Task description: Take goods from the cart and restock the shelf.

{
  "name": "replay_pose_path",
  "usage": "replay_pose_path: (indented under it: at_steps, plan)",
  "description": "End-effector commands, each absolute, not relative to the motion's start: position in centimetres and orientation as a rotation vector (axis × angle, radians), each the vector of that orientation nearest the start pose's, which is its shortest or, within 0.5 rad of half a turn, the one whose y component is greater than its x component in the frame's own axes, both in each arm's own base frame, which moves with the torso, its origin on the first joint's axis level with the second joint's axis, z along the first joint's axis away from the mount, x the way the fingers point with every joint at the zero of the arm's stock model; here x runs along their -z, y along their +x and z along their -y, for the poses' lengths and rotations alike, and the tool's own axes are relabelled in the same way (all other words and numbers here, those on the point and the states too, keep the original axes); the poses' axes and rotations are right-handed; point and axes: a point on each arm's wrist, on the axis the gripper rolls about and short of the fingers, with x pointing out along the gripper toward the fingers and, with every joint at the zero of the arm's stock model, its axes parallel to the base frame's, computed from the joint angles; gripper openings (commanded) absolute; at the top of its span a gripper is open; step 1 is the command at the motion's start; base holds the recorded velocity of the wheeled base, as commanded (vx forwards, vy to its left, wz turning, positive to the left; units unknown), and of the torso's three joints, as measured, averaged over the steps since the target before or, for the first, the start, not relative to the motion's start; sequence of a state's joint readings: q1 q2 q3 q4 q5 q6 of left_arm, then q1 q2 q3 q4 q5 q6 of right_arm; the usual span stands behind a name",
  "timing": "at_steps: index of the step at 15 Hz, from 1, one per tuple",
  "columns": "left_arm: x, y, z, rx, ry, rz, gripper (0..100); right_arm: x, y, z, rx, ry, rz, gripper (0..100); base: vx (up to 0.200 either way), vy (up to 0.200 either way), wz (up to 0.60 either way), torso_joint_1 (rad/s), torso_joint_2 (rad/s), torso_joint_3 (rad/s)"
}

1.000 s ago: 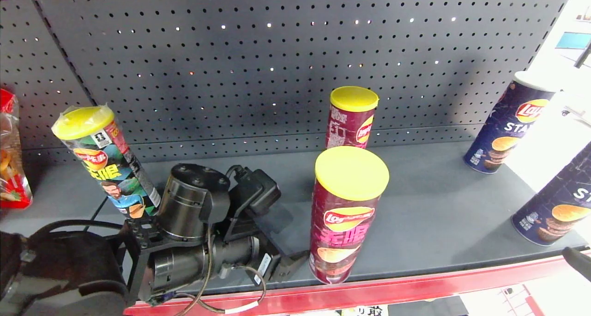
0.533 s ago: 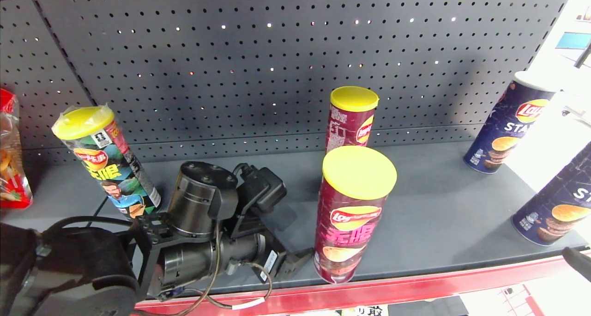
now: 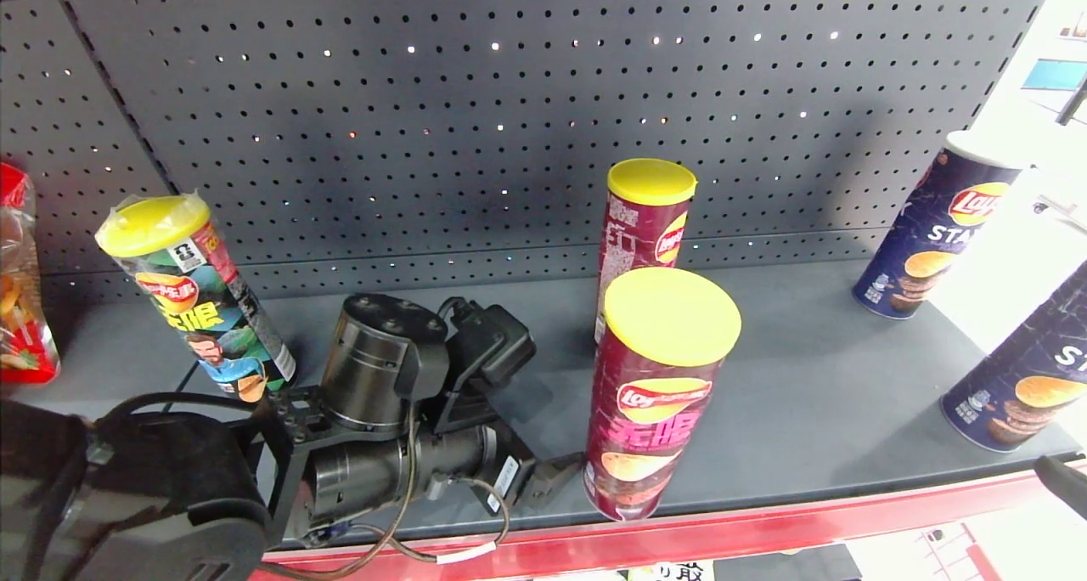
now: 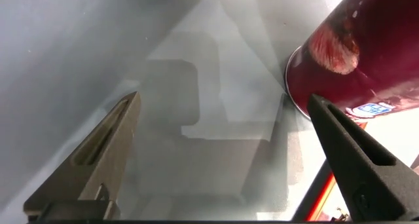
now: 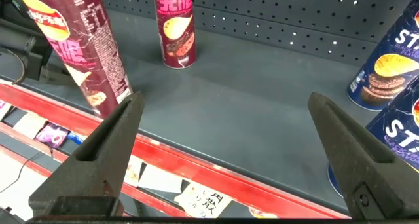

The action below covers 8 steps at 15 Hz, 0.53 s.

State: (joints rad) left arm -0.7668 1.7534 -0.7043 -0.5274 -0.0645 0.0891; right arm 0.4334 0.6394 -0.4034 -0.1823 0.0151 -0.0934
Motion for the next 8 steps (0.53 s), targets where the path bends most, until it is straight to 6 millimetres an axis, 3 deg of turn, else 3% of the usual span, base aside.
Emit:
replay_pose_path:
  at_steps: [1, 8]
  plan:
    - [-12.91, 21.22, 20.72, 0.836, 0.268, -0.471, 100, -20.57, 4.42, -2.09, -0.452, -0.103, -0.032, 100, 0.0, 0.0, 0.0, 0.0, 0.0, 0.0]
    - [-12.85, 21.38, 21.31, 0.844, 0.271, -0.468, 100, -20.48, 4.43, -2.09, -0.452, -0.104, -0.035, 100, 0.0, 0.0, 0.0, 0.0, 0.0, 0.0]
